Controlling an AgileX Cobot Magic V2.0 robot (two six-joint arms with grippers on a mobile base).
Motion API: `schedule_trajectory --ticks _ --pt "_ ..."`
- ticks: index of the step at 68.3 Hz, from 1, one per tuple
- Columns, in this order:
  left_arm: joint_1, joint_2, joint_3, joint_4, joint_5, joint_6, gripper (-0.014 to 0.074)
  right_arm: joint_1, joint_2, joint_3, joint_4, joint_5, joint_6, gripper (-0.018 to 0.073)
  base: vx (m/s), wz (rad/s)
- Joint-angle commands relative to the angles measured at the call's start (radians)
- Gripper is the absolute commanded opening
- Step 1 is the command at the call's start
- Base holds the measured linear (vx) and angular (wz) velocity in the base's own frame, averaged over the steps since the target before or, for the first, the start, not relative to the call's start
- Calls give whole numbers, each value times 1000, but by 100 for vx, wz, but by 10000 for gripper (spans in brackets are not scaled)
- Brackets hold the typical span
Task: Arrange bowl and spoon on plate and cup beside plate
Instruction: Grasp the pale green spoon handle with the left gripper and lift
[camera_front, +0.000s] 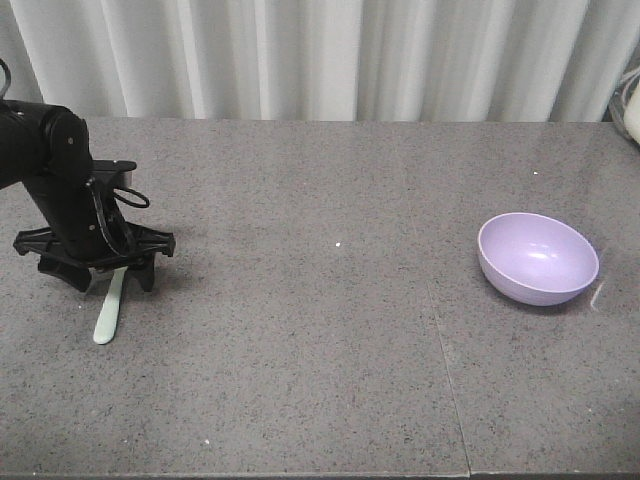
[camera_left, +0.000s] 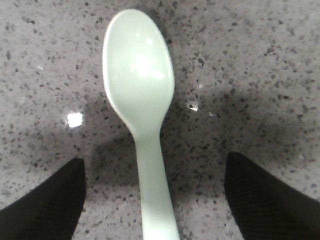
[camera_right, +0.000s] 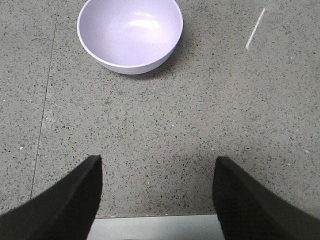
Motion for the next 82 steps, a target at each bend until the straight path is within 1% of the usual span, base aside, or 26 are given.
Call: schedule_trajectory --ticks 1,9,16,23,31,43,49,66,82 --pt "-4 -39 -28 -2 -22 -16 554 -2 2 -30 -3 -55 -6 473 0 0" --pt "-4 -31 -28 -2 -22 -17 553 -2 2 -30 -3 -54 -6 473 0 0" --pt "-4 -30 -28 -2 -22 -27 528 -2 2 -30 -3 -54 -6 473 0 0" --pt "-4 -30 -28 -2 -22 -36 461 -2 2 -30 -3 -54 -6 473 0 0" --pt "-4 -30 -28 -2 -22 -41 341 -2 2 -30 -4 -54 -6 473 0 0" --pt "-4 -30 -28 -1 -24 -41 97 -2 2 -30 -4 -54 -6 473 0 0" --pt "-4 -30 -28 -1 -33 -41 -10 -2 2 -30 -4 -54 -6 473 0 0" --pt "-7 -63 -28 -1 -48 -38 -8 -2 2 -30 -4 -54 -6 473 0 0" --pt "-7 -217 -28 8 -58 -38 -6 -2 2 -30 -4 -56 -6 473 0 0"
